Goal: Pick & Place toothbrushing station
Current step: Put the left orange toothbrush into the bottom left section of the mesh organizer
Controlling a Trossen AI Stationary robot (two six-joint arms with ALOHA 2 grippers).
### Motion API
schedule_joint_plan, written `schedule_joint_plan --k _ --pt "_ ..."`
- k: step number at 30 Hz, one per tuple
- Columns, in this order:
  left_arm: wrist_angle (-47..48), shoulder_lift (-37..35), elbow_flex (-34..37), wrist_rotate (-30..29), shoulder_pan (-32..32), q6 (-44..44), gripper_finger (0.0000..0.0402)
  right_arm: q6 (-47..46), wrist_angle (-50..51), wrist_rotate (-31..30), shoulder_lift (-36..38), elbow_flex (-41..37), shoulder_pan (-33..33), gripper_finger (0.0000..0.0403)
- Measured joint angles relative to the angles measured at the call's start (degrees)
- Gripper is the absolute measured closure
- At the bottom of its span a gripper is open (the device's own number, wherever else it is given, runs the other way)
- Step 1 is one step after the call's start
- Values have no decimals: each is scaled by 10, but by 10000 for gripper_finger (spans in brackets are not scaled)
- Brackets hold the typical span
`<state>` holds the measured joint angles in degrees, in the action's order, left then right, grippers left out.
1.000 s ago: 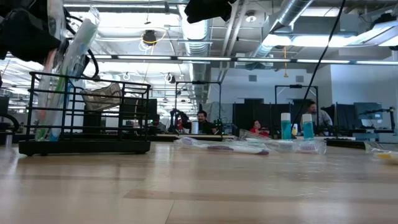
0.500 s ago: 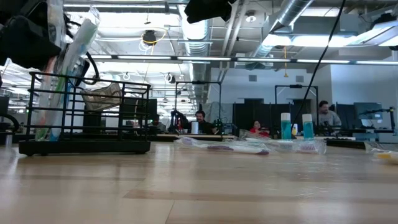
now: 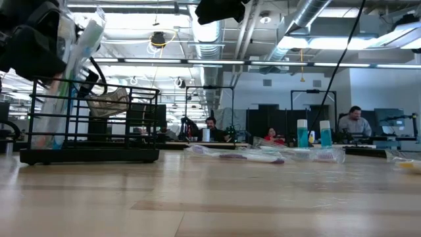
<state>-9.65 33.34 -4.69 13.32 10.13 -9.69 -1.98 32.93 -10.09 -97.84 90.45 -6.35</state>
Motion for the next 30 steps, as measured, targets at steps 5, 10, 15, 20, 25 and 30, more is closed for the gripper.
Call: schedule_joint_plan --k 5,10,15,20,25,30 --pt "-7 12 0 0 0 0 352 0 0 0 0 0 0 274" --pt "-11 12 0 4 0 0 350 5 0 0 0 0 0 274" --pt "-18 12 0 4 0 -1 350 5 0 0 0 0 0 274" --pt "-20 12 0 17 0 -16 350 5 0 0 0 0 0 274" --pt "-22 12 0 20 1 -18 350 5 0 0 0 0 0 274" --pt "-32 12 0 20 1 -19 350 5 0 0 0 0 0 274"
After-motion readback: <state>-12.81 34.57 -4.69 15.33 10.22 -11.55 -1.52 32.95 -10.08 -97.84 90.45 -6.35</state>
